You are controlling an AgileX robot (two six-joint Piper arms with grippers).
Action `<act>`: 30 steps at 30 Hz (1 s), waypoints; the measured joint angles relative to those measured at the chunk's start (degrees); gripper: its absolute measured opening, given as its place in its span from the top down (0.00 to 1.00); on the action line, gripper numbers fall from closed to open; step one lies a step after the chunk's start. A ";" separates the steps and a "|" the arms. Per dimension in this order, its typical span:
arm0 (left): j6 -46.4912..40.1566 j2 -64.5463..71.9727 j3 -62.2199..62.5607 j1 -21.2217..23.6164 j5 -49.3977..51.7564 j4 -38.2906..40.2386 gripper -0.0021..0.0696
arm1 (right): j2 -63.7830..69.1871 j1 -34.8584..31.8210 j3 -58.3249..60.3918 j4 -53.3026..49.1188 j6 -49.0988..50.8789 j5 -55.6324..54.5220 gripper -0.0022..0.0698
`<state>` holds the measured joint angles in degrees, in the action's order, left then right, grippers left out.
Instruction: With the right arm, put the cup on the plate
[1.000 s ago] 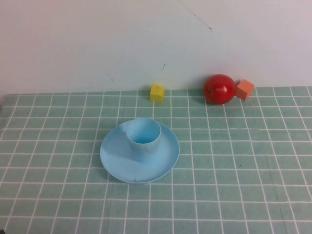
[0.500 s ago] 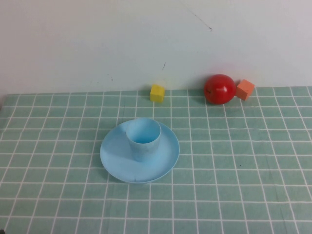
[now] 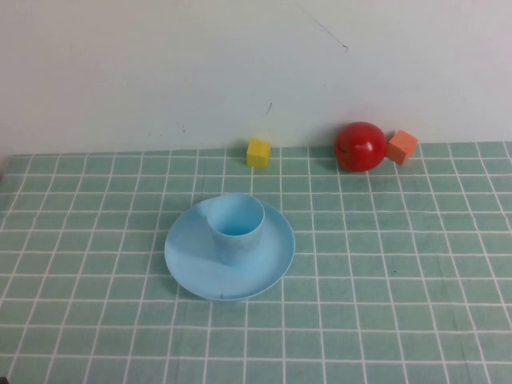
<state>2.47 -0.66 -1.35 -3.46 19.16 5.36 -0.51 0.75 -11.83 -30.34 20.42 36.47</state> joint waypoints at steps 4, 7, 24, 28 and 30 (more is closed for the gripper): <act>0.00 0.00 0.00 0.00 0.00 0.00 0.98 | -0.12 1.01 4.98 -1.86 2.36 -3.62 0.97; 0.00 0.00 0.00 0.00 0.00 0.00 0.98 | -0.12 3.35 6.86 -3.18 3.83 -7.85 0.97; 0.00 0.00 0.00 0.00 0.00 0.00 0.98 | -0.12 5.14 10.27 5.91 -2.14 -21.41 0.97; 0.00 0.00 0.00 0.00 0.00 0.00 0.97 | -0.12 5.14 12.88 15.75 -14.28 -21.18 0.97; 0.00 0.00 0.00 0.00 0.00 0.00 0.97 | -0.12 5.14 13.25 19.52 -17.73 -17.97 0.97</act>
<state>2.47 -0.66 -1.35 -3.46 19.16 5.36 -0.63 5.89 1.42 -10.83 2.69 18.50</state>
